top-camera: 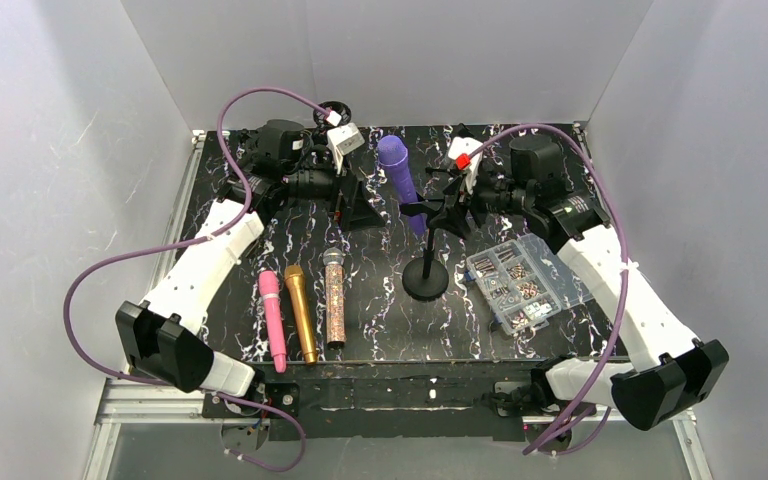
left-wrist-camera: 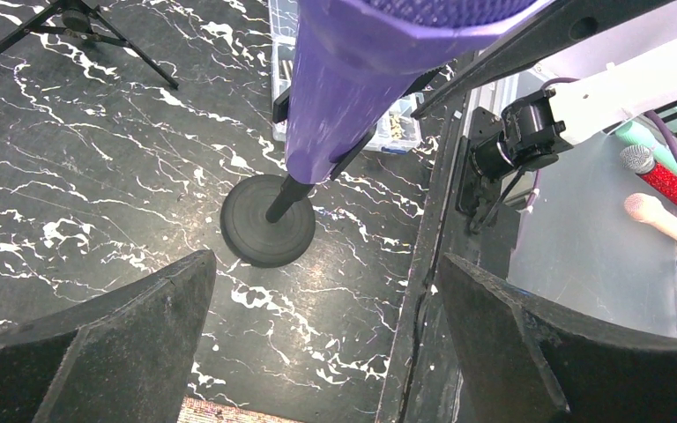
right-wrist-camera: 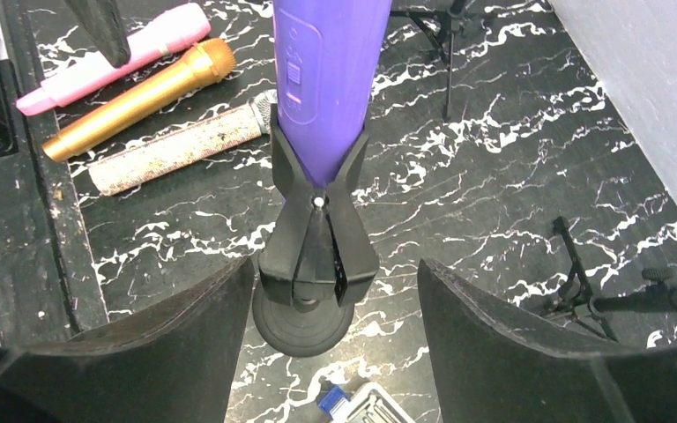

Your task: Remove the microphone from the stand

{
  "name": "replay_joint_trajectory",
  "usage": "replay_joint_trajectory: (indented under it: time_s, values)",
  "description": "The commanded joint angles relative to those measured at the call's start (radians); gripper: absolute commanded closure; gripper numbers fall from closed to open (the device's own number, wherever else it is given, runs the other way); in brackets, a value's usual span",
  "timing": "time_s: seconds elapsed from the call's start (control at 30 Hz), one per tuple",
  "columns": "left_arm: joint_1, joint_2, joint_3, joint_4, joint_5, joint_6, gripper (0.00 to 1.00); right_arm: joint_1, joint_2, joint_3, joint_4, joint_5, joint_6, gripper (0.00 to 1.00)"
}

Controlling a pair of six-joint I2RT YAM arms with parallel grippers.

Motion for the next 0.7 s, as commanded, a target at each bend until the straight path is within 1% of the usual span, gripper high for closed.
replay_joint_trajectory:
  time_s: [0.0,0.13,0.37,0.47,0.5,0.53,0.57,0.63,0.67]
  values:
    - [0.006,-0.032,-0.006,-0.021,0.056,0.023,0.02,-0.005,0.016,0.074,0.009,-0.079,-0.008,0.26]
    - [0.005,-0.03,-0.01,-0.024,0.057,0.027,0.02,-0.005,0.031,0.084,0.011,-0.104,0.001,0.35]
    - [0.005,-0.03,-0.009,-0.012,0.061,0.023,0.02,-0.005,0.027,0.074,0.003,-0.107,0.002,0.54]
    - [0.006,-0.037,-0.009,0.017,0.052,-0.018,0.02,-0.005,0.023,0.074,-0.005,-0.112,0.002,0.66]
    - [0.005,-0.041,-0.007,0.028,0.05,-0.039,0.02,-0.005,0.023,0.077,-0.009,-0.115,0.003,0.75]
    - [0.005,-0.044,-0.003,0.038,0.047,-0.059,0.02,-0.005,0.023,0.079,-0.012,-0.116,0.004,0.79]
    - [0.006,-0.046,0.002,0.044,0.042,-0.078,0.02,-0.005,0.021,0.081,-0.015,-0.116,0.005,0.88]
    - [0.006,-0.051,0.012,0.044,0.02,-0.109,0.02,-0.005,0.018,0.079,-0.014,-0.117,0.013,0.96]
    - [0.005,-0.057,0.016,0.037,0.006,-0.119,0.02,-0.005,0.016,0.079,-0.011,-0.119,0.017,0.99]
